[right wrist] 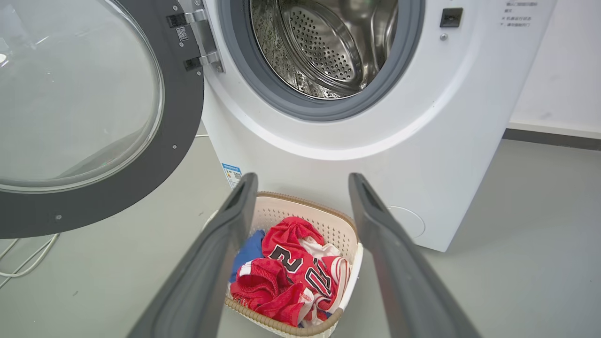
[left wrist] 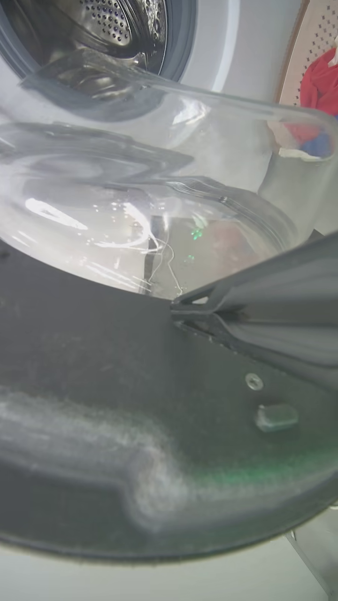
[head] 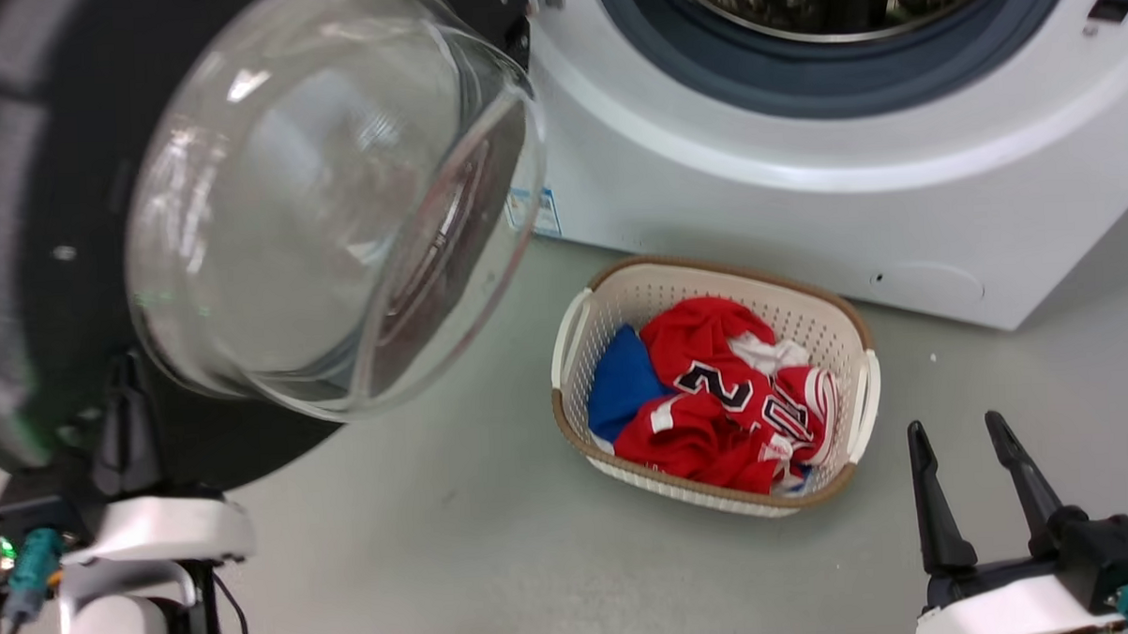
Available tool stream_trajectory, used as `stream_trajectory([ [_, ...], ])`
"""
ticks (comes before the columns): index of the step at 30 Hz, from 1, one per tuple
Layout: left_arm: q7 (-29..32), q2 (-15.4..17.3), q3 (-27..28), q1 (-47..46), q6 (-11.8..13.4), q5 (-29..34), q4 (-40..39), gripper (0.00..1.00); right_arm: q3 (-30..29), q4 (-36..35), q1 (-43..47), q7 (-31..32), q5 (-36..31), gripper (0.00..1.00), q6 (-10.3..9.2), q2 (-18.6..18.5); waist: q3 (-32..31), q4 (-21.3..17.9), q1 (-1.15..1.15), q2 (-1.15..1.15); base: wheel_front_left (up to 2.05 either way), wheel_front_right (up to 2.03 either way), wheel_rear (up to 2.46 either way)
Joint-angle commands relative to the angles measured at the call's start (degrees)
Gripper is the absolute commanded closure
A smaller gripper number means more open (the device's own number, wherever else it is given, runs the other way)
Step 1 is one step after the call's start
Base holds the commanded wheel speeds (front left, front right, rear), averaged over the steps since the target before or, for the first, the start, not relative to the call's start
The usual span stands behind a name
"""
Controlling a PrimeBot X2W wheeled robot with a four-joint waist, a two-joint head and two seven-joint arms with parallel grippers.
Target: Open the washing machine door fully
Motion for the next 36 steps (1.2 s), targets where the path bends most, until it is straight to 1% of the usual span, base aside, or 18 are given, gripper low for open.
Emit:
stream_trajectory([
  [1, 0.1, 0.3, 1.4, -1.6, -0.1, 0.2, 0.5, 1.0, -0.2, -0.5, -1.5, -0.1, -0.7, 0.0, -0.01, 0.1, 2.2, -0.6, -0.01, 0.0, 0.0, 0.0, 0.0],
  [8, 0.1, 0.3, 8.2, -5.5, -0.7, -0.2, 2.9, 1.0, -1.1, -1.2, -3.2, -0.1, -1.9, 0.0, -0.01, 0.1, 5.7, -1.4, -0.01, 0.0, 0.0, 0.0, 0.0],
  [12, 0.1, 1.2, 11.4, -7.9, -1.8, -0.2, 5.3, 1.0, -1.3, -1.4, -3.7, -0.1, -2.4, 0.0, -0.01, 0.1, 7.2, -2.0, -0.01, 0.0, 0.0, 0.0, 0.0],
  [17, 0.1, 3.2, 15.2, -11.0, -3.1, 0.0, 7.9, 1.0, -1.7, -1.7, -4.8, -0.1, -2.9, 0.0, -0.01, 0.1, 8.6, -2.9, -0.01, 0.0, 0.0, 0.0, 0.0],
  [25, 0.1, 6.7, 18.8, -16.7, -5.5, 0.0, 15.6, 1.0, -2.7, -2.4, -5.7, -0.1, -3.5, 0.0, -0.01, 0.1, 10.3, -3.8, -0.01, 0.0, 0.0, 0.0, 0.0],
  [33, 0.1, 9.9, 22.1, -20.4, -6.9, 0.0, 22.9, 1.0, -2.8, -2.7, -5.8, -0.1, -3.3, 0.0, -0.01, 0.1, 10.4, -4.6, -0.01, 0.0, 0.0, 0.0, 0.0],
  [36, 0.1, 10.3, 22.7, -20.7, -7.2, 0.1, 24.6, 1.0, -2.9, -2.8, -5.8, -0.1, -3.2, 0.0, -0.01, 0.1, 10.3, -4.8, -0.01, 0.0, 0.0, 0.0, 0.0],
])
